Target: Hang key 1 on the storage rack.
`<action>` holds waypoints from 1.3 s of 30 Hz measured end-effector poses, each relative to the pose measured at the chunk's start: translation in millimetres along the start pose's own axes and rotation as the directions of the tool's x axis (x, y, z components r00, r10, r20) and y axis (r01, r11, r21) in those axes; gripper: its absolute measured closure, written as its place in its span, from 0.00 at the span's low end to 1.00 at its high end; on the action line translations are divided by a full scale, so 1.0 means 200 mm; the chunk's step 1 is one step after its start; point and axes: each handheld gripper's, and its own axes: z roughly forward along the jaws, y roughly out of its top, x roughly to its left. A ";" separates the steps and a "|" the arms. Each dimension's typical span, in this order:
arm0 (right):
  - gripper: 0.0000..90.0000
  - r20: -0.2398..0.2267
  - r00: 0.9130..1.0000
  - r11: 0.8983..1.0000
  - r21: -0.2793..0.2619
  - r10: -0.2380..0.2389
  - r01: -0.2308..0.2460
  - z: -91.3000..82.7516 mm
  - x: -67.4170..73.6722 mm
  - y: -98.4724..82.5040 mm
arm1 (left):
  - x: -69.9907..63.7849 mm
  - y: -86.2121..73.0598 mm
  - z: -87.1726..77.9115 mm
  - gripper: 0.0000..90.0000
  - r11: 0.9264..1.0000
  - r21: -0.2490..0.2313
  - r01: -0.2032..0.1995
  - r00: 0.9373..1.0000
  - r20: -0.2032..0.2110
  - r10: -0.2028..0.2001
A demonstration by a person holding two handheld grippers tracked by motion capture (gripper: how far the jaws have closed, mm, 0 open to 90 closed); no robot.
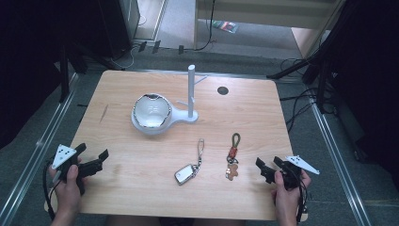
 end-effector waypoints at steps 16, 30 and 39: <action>0.18 0.026 1.000 1.000 -0.003 0.005 -0.005 0.00 0.00 0.00 | 0.01 0.00 0.00 0.07 1.000 -0.002 0.008 1.000 0.003 -0.008; 0.25 0.224 0.961 0.986 0.054 -0.165 0.157 -0.04 0.13 0.06 | 0.01 0.00 0.00 0.07 1.000 -0.008 0.022 1.000 0.007 -0.022; 0.24 0.228 0.912 0.915 0.304 -0.340 0.265 0.02 0.26 0.15 | 0.01 0.00 -0.01 0.07 0.999 -0.011 0.031 0.999 0.011 -0.031</action>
